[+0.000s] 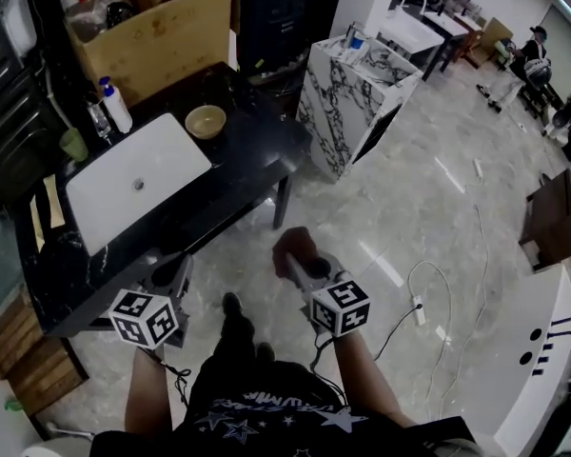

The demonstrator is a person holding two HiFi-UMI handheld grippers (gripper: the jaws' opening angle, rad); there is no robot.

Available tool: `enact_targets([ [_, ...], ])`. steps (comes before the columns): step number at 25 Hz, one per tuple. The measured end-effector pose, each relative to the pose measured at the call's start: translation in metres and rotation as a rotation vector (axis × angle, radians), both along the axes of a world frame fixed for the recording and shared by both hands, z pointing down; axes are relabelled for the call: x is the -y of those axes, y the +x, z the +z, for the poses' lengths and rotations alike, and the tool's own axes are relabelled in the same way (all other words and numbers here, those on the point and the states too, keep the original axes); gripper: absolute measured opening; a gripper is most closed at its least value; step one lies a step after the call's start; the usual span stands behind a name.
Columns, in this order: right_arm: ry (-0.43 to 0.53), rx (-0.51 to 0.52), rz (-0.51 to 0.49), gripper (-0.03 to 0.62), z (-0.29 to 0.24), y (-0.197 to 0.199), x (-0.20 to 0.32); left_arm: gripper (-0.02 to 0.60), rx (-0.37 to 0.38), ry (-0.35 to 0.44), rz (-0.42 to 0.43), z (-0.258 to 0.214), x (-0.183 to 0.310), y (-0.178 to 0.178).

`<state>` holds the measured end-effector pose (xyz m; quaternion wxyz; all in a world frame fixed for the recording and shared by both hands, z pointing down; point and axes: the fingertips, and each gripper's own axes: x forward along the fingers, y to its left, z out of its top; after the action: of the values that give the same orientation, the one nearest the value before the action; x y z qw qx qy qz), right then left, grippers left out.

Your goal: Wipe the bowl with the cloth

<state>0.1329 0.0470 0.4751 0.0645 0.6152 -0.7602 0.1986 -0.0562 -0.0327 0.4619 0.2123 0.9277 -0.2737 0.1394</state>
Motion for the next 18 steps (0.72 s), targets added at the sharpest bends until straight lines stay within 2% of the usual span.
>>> enact_targets([
  [2,0.0,-0.014,0.013,0.051,-0.004,0.011,0.018,0.008,-0.018,0.002,0.001,-0.004,0.024,0.009],
  [7,0.023,-0.053,0.037,0.051,-0.022,0.036,0.071,0.008,-0.108,-0.051,0.014,-0.011,0.086,0.037],
  [11,0.025,-0.066,0.057,0.051,-0.029,0.049,0.117,0.008,-0.13,-0.042,-0.007,-0.018,0.132,0.046],
  [18,0.025,-0.078,0.029,0.051,-0.035,0.037,0.193,0.009,-0.139,-0.108,0.015,-0.009,0.187,0.041],
])
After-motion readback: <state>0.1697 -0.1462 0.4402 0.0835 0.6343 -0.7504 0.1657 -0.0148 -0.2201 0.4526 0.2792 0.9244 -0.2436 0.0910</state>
